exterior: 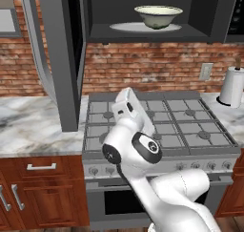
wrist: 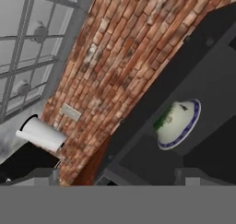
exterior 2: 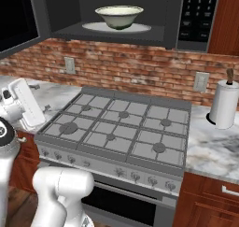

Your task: Pick the mushroom from the sink and place it in the bowl. Then pick the bowl and place it in the microwave. Then close the microwave door and press the start button.

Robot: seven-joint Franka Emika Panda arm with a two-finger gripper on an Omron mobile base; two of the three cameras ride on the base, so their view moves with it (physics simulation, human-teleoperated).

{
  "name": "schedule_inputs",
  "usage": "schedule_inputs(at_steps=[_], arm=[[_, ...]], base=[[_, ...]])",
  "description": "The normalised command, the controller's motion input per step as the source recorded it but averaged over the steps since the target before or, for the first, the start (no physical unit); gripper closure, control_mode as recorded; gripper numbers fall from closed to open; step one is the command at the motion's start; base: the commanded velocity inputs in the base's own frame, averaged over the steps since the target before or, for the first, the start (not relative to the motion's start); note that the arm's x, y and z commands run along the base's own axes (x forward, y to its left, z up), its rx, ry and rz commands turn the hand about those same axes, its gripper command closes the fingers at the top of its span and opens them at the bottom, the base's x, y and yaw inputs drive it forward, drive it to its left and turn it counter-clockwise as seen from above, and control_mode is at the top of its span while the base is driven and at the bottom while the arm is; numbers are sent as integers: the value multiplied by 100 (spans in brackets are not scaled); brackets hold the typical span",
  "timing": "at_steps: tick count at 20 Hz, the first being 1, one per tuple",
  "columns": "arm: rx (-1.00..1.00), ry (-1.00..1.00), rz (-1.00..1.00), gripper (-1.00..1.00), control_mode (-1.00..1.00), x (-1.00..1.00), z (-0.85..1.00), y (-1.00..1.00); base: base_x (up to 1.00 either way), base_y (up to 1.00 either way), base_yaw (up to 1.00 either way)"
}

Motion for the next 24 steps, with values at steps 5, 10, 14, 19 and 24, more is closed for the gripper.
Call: schedule_inputs(at_steps=[5, 10, 14, 19, 24], arm=[[-19, 1, -33, -100, -100, 0, -54, 78], [-12, -2, -24, -100, -100, 0, -30, 90], [-2, -13, -15, -100, -100, 0, 2, 100], [-1, -13, -13, -100, -100, 0, 9, 99], [0, -19, -11, -100, -100, -16, 9, 81]], base=[[0, 0, 0], [0, 0, 0], [0, 0, 0], [0, 0, 0], [0, 0, 0]])
